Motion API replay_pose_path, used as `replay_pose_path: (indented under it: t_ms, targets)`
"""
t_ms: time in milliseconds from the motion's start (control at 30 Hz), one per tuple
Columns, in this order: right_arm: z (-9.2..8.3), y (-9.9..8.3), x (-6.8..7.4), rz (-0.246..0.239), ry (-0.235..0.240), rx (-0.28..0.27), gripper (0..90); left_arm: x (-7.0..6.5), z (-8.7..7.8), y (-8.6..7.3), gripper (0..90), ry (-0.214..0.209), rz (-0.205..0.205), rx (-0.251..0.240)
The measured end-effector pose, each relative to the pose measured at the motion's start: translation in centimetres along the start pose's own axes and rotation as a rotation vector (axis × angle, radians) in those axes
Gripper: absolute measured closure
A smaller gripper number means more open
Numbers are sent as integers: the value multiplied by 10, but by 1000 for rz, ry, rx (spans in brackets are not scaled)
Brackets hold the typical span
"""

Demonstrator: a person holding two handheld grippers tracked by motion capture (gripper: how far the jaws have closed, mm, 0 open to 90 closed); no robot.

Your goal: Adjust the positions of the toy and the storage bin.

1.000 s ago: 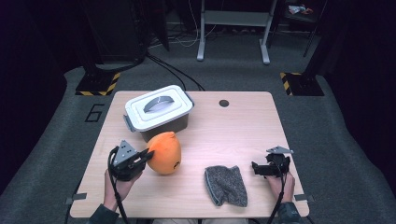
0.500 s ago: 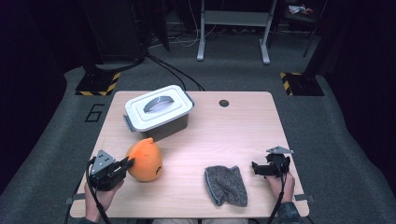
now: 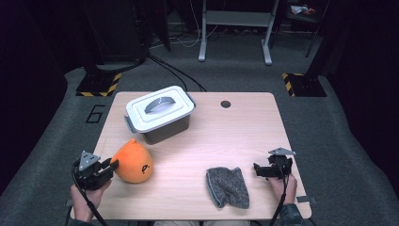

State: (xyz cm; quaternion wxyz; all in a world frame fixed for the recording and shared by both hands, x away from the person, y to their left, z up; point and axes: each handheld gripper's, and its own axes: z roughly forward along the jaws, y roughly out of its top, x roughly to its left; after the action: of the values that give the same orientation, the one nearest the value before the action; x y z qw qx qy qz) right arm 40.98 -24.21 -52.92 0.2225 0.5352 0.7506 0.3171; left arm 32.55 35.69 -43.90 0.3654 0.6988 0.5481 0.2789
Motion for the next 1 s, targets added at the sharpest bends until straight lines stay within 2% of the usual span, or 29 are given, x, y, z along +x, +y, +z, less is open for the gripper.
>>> replay_pose_path:
  t_ms: [33, 100, 133, 167, 200, 267, 300, 400, 467, 567, 700, 867, 1000]
  targets:
    - [0, 0, 0, 0, 0, 0, 0, 4, 3, 1, 656, 9, -10, 0]
    - [0, 0, 0, -1, 0, 0, 0, 14, 10, 3, 598, 41, -13, 29]
    - [0, 0, 0, -1, 0, 0, 0, 14, 10, 3, 579, 41, -13, 29]
    - [0, 0, 0, 0, 0, 0, 0, 18, 13, 4, 579, 60, -9, 34]
    - [0, 0, 0, 0, 0, 0, 0, 22, 16, 4, 559, 70, -23, 37]
    - [0, 0, 0, 0, 0, -1, 0, 30, 19, 4, 501, 75, -41, 50]
    - [0, 0, 0, 0, 0, -1, 0, 34, 20, 4, 501, 72, -54, 50]
    - [0, 0, 0, 0, 0, -1, 0, 42, 20, 6, 428, 44, -90, 32]
    - [0, 0, 0, -1, 0, -1, 0, 42, 19, 6, 415, 37, -92, 38]
    - [0, 0, 0, -2, 0, -1, 0, 40, 19, 9, 376, 19, -96, 15]
    - [0, 0, 0, -2, 0, -1, 0, 35, 21, 16, 341, -19, -77, 15]
    - [0, 0, 0, -5, 1, 0, 0, 30, 25, 26, 296, -47, -53, 20]
    - [0, 0, 0, -1, -1, -2, 0, 25, 31, 41, 245, -70, -36, 0]
